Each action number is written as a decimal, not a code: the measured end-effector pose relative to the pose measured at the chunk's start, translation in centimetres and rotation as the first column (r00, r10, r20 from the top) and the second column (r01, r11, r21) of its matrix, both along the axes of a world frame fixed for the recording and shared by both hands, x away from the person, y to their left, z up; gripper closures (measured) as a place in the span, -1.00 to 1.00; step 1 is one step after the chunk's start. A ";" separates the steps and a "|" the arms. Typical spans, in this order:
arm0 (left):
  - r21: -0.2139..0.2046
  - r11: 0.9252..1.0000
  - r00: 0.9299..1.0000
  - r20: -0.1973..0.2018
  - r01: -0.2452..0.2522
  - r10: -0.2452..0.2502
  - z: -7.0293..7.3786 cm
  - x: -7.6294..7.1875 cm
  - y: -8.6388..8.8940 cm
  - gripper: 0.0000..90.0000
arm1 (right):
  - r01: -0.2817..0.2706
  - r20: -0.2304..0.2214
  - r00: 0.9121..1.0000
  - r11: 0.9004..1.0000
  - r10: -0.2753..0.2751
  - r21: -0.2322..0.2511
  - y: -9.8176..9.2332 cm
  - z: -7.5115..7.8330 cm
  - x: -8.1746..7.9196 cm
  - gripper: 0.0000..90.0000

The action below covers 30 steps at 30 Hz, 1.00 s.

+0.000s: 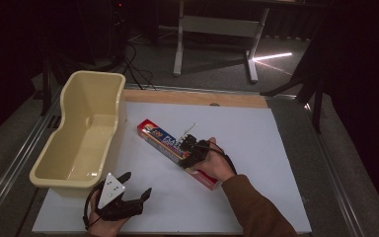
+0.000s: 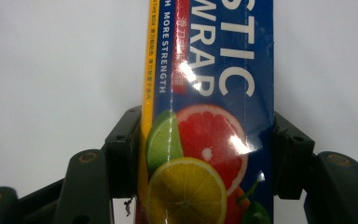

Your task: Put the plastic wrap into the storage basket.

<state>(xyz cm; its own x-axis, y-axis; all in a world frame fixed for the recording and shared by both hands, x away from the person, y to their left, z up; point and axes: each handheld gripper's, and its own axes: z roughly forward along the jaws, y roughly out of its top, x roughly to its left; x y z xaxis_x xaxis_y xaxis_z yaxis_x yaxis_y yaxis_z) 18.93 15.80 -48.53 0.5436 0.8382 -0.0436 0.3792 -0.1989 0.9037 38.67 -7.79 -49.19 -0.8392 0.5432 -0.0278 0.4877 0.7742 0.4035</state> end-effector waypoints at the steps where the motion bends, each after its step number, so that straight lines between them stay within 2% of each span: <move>1: 0.001 1.000 1.000 0.000 0.000 0.000 0.0 0.0 0.0 -0.60 | -0.001 -0.002 1.000 1.000 0.001 -0.006 -0.5 0.0 -0.2 -0.13; 10: 0.008 1.000 1.000 -0.005 0.004 -0.004 -0.1 0.0 -0.2 -0.60 | -0.013 -0.045 0.999 0.998 0.010 -0.062 -5.9 0.4 -3.0 -0.12; 11: 0.006 1.000 1.000 -0.005 0.003 -0.003 -0.1 0.0 -0.2 -0.60 | -0.013 -0.045 0.999 0.998 0.010 -0.062 -5.9 0.4 -3.0 -0.12; 12: 0.005 1.000 1.000 -0.005 0.003 -0.003 -0.1 0.0 -0.3 -0.60 | -0.024 -0.065 0.998 0.995 0.018 -0.092 -7.0 0.5 -3.7 -0.12; 15: 0.010 1.000 1.000 -0.008 0.007 -0.007 -0.2 0.1 -0.5 -0.60 | -0.039 -0.099 0.995 0.991 0.027 -0.130 -8.1 0.7 -4.2 -0.16; 16: 0.010 1.000 1.000 -0.008 0.007 -0.007 -0.2 0.1 -0.5 -0.60 | -0.038 -0.102 0.994 0.990 0.025 -0.133 -8.1 0.8 -4.2 -0.19; 17: 0.014 1.000 1.000 -0.011 0.011 -0.011 -0.2 0.1 -0.6 -0.60 | -0.038 -0.096 0.995 0.991 0.026 -0.132 -7.8 0.9 -4.1 -0.33; 20: 0.015 1.000 1.000 -0.009 0.013 -0.013 -0.2 0.1 -0.7 -0.60 | -0.057 -0.096 0.994 0.992 0.046 -0.117 -7.1 1.2 -3.8 -0.37; 21: 0.018 1.000 1.000 -0.008 0.015 -0.014 -0.2 0.1 -0.7 -0.60 | -0.086 -0.095 0.993 0.988 0.075 -0.124 -5.9 1.5 -3.3 -0.43; 24: 0.014 1.000 1.000 -0.010 0.014 -0.013 -0.2 0.1 -0.6 -0.60 | -0.097 -0.117 0.990 0.984 0.080 -0.151 -4.1 1.6 -2.1 -0.43; 25: 0.014 1.000 1.000 -0.009 0.014 -0.014 -0.2 0.1 -0.6 -0.60 | -0.097 -0.117 0.990 0.984 0.080 -0.151 -4.1 1.6 -2.1 -0.43; 26: 0.011 1.000 1.000 -0.008 0.011 -0.011 -0.2 0.0 -0.4 -0.60 | -0.107 -0.129 0.988 0.981 0.086 -0.163 -3.1 1.4 -1.5 -0.43; 27: 0.011 1.000 1.000 -0.008 0.011 -0.011 -0.2 0.0 -0.4 -0.60 | -0.107 -0.129 0.988 0.981 0.086 -0.163 -3.1 1.4 -1.5 -0.43; 30: 0.012 1.000 1.000 -0.008 0.011 -0.011 -0.1 -0.1 -0.3 -0.60 | -0.120 -0.172 0.982 0.969 0.083 -0.216 -1.9 0.2 -0.2 -0.33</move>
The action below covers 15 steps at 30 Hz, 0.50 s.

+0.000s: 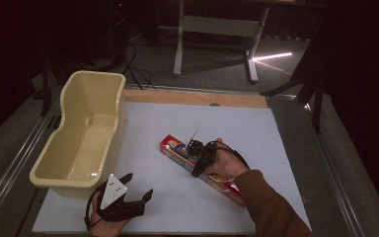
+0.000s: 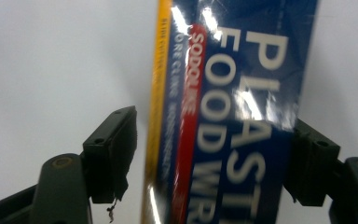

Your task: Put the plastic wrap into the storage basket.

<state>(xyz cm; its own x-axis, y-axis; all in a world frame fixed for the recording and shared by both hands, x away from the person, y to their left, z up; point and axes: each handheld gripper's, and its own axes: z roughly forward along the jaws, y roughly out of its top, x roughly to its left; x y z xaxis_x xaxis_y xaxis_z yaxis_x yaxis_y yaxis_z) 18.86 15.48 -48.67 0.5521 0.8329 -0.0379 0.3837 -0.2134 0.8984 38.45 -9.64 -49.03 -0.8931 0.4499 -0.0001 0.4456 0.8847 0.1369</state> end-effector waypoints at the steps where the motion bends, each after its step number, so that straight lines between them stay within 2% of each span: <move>1: -0.002 1.000 1.000 0.002 -0.002 0.002 0.0 -0.1 0.0 -0.60 | 0.003 -0.018 1.000 1.000 -0.004 -0.016 0.1 -0.3 0.3 -0.26; 2: -0.002 1.000 1.000 0.002 -0.003 0.003 0.0 -0.1 0.0 -0.60 | 0.006 -0.036 0.999 1.000 -0.007 -0.030 0.1 -0.7 0.5 -0.24; 5: -0.002 1.000 1.000 0.002 -0.003 0.003 0.0 -0.1 0.0 -0.60 | 0.004 -0.061 0.998 1.000 -0.006 -0.026 0.1 -1.0 0.7 -0.22; 6: 0.001 1.000 1.000 -0.001 -0.001 0.001 0.0 0.0 0.0 -0.60 | 0.045 -0.092 0.995 0.999 -0.046 -0.021 -0.1 -0.9 1.1 -0.14; 9: 0.003 1.000 1.000 0.000 -0.002 0.002 0.0 0.0 -0.1 -0.60 | 0.076 -0.099 0.992 0.996 -0.080 -0.036 0.0 -0.8 1.2 -0.13; 12: 0.004 1.000 1.000 -0.001 -0.002 0.002 0.0 0.0 -0.1 -0.60 | 0.084 -0.096 0.991 0.995 -0.090 -0.057 0.3 -0.7 1.1 -0.12; 15: 0.004 1.000 1.000 0.000 -0.002 0.002 0.0 0.0 -0.1 -0.60 | 0.101 -0.114 0.988 0.993 -0.108 -0.064 0.3 -0.7 1.1 -0.12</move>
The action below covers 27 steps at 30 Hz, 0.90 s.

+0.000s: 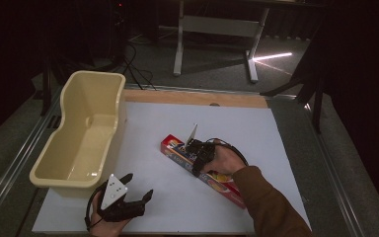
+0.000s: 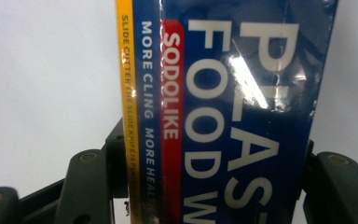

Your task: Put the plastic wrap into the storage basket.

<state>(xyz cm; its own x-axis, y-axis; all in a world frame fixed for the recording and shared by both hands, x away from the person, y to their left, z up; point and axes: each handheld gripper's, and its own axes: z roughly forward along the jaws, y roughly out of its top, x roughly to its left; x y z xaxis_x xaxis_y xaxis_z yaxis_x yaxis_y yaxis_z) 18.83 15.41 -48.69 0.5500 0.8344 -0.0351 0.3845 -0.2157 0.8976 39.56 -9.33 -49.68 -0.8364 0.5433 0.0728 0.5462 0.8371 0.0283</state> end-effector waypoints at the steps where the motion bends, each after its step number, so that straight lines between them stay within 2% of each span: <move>1: 0.000 1.000 1.000 0.000 0.000 0.000 0.0 0.0 0.0 -0.60 | 0.010 -0.011 1.000 1.000 -0.010 0.003 0.0 0.0 0.0 -0.12; 8: 0.000 1.000 1.000 0.001 -0.001 0.001 0.0 0.0 0.0 -0.60 | 0.078 -0.054 0.996 0.997 -0.077 0.024 -0.5 0.2 0.3 -0.11; 12: 0.000 1.000 1.000 0.000 -0.002 0.002 0.0 0.0 0.0 -0.60 | 0.105 -0.067 0.993 0.993 -0.101 0.053 -0.7 0.6 0.5 -0.11; 15: 0.002 1.000 1.000 0.000 0.000 0.000 0.0 0.0 -0.1 -0.60 | 0.150 -0.095 0.985 0.985 -0.141 0.088 -0.8 1.1 0.6 -0.10; 17: 0.002 1.000 1.000 0.000 0.000 0.000 0.0 0.0 -0.1 -0.60 | 0.155 -0.101 0.984 0.982 -0.145 0.108 -0.9 1.2 0.7 -0.10; 18: 0.001 1.000 1.000 0.001 -0.001 0.001 0.0 0.0 -0.1 -0.60 | 0.183 -0.121 0.978 0.974 -0.168 0.135 -0.9 1.6 0.9 -0.10; 21: 0.000 1.000 1.000 0.000 -0.001 0.001 0.0 0.0 -0.1 -0.60 | 0.211 -0.141 0.972 0.962 -0.188 0.175 -0.9 2.0 1.0 -0.10; 23: 0.002 1.000 1.000 0.000 -0.001 0.001 -0.1 0.0 -0.1 -0.60 | 0.215 -0.144 0.971 0.959 -0.190 0.184 -0.9 2.2 1.1 -0.10; 24: 0.002 1.000 1.000 0.002 -0.001 0.001 0.0 0.0 -0.1 -0.60 | 0.226 -0.154 0.968 0.953 -0.196 0.204 -0.9 2.4 1.1 -0.10; 27: 0.000 1.000 1.000 0.002 -0.002 0.002 0.0 0.0 -0.1 -0.60 | 0.229 -0.156 0.968 0.949 -0.198 0.215 -0.8 2.8 1.3 -0.10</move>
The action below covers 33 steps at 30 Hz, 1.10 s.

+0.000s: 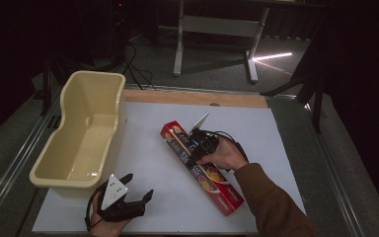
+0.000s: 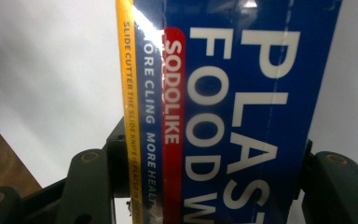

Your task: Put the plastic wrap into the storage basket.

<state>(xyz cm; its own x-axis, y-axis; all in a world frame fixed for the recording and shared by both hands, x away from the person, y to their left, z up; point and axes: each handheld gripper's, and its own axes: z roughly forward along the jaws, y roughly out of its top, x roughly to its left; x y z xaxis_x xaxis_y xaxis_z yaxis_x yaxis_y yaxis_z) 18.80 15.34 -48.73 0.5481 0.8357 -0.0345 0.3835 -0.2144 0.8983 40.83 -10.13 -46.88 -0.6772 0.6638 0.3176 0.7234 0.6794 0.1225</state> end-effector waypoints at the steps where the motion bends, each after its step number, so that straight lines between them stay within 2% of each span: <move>1: 0.000 1.000 1.000 -0.001 0.000 0.000 0.0 0.0 0.0 -0.60 | 0.007 0.002 1.000 1.000 -0.007 0.004 0.1 0.2 0.0 -0.10; 12: 0.000 1.000 1.000 0.003 0.001 -0.001 0.0 0.0 0.0 -0.60 | 0.046 -0.018 0.999 0.994 -0.045 0.095 0.3 1.8 0.5 -0.10; 18: 0.004 1.000 1.000 0.002 0.004 -0.004 0.0 0.0 0.0 -0.60 | 0.096 -0.028 0.995 0.978 -0.092 0.186 0.4 3.0 1.1 -0.10; 23: 0.005 1.000 1.000 0.001 0.007 -0.007 0.0 -0.1 -0.1 -0.60 | 0.127 -0.040 0.992 0.964 -0.121 0.233 0.6 3.8 1.6 -0.10; 24: 0.005 1.000 1.000 0.001 0.007 -0.007 0.0 -0.1 -0.1 -0.60 | 0.127 -0.040 0.992 0.964 -0.121 0.233 0.6 3.8 1.6 -0.10; 25: 0.006 1.000 1.000 0.002 0.007 -0.007 0.0 -0.1 -0.2 -0.60 | 0.141 -0.041 0.990 0.956 -0.135 0.256 0.6 4.2 1.8 -0.10; 26: 0.006 1.000 1.000 0.002 0.007 -0.007 0.0 -0.1 -0.2 -0.60 | 0.141 -0.041 0.990 0.956 -0.135 0.256 0.6 4.2 1.8 -0.10; 28: 0.005 1.000 1.000 0.004 0.006 -0.006 0.0 -0.1 -0.2 -0.59 | 0.164 -0.042 0.986 0.944 -0.159 0.287 0.7 4.7 2.1 -0.10; 31: 0.006 1.000 1.000 0.006 0.004 -0.004 0.0 -0.1 -0.2 -0.59 | 0.172 -0.036 0.985 0.936 -0.169 0.308 0.8 5.2 2.3 -0.10; 32: 0.006 1.000 1.000 0.006 0.004 -0.004 0.0 -0.1 -0.2 -0.59 | 0.172 -0.036 0.985 0.936 -0.169 0.308 0.8 5.2 2.3 -0.10; 33: 0.007 1.000 1.000 0.006 0.005 -0.005 0.0 -0.1 -0.1 -0.59 | 0.177 -0.034 0.984 0.931 -0.176 0.320 1.0 5.6 2.5 -0.10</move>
<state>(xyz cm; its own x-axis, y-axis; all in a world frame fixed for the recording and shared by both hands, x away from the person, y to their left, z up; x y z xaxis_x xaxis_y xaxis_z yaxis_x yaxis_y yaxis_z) 18.71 15.19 -48.74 0.5522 0.8333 -0.0254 0.3772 -0.2225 0.8990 43.29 -9.17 -41.28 -0.5565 0.6350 0.5358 0.8292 0.4657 0.3091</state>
